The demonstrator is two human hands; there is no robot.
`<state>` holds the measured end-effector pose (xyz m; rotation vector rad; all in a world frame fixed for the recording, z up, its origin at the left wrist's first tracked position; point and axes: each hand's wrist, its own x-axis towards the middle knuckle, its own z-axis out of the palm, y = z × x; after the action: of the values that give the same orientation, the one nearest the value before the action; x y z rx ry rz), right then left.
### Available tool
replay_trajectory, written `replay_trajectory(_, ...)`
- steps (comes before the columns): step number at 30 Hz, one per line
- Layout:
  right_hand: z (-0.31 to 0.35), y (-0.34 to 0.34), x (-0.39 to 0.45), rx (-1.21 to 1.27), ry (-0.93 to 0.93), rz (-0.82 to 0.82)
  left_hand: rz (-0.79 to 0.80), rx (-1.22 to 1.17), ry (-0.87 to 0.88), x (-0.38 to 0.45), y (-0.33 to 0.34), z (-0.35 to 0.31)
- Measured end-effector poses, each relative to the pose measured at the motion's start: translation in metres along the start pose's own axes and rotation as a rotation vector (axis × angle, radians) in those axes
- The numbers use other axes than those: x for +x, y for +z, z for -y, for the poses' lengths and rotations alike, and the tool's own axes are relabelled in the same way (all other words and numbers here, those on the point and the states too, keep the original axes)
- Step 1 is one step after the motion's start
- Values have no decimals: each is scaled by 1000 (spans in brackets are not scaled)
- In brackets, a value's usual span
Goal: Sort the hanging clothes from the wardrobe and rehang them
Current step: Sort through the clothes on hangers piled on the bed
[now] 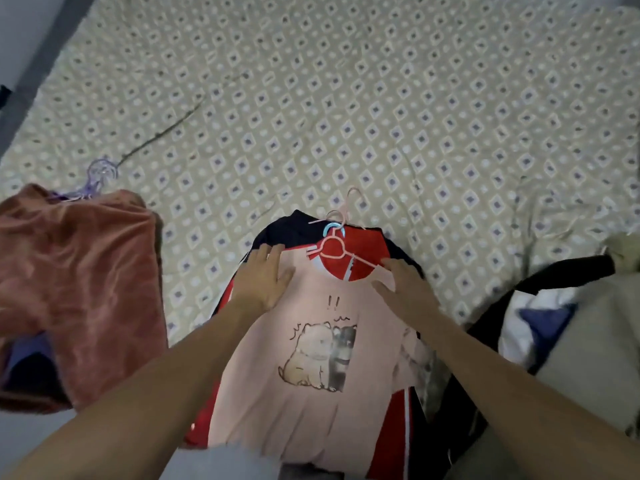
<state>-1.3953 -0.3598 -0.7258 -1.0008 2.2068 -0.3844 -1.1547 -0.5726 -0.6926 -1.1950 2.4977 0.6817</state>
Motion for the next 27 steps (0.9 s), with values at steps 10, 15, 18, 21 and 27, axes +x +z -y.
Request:
replay_trajectory(10,-23,57,46,-229,33,-83,144,-17,16,63,57,41)
replay_trajectory(15,-12,45,20,74,-51,-134,82,-16,92,52,50,36)
replay_trajectory(18,5,21,-13,76,-133,-183,43,-49,116,29,30,28)
replay_trajectory(21,21,-9,-53,52,-145,-222,-43,-89,159,-8,1,14)
replay_trajectory(27,66,-78,-148,122,-133,-313,-234,-204,274,-100,-68,-24)
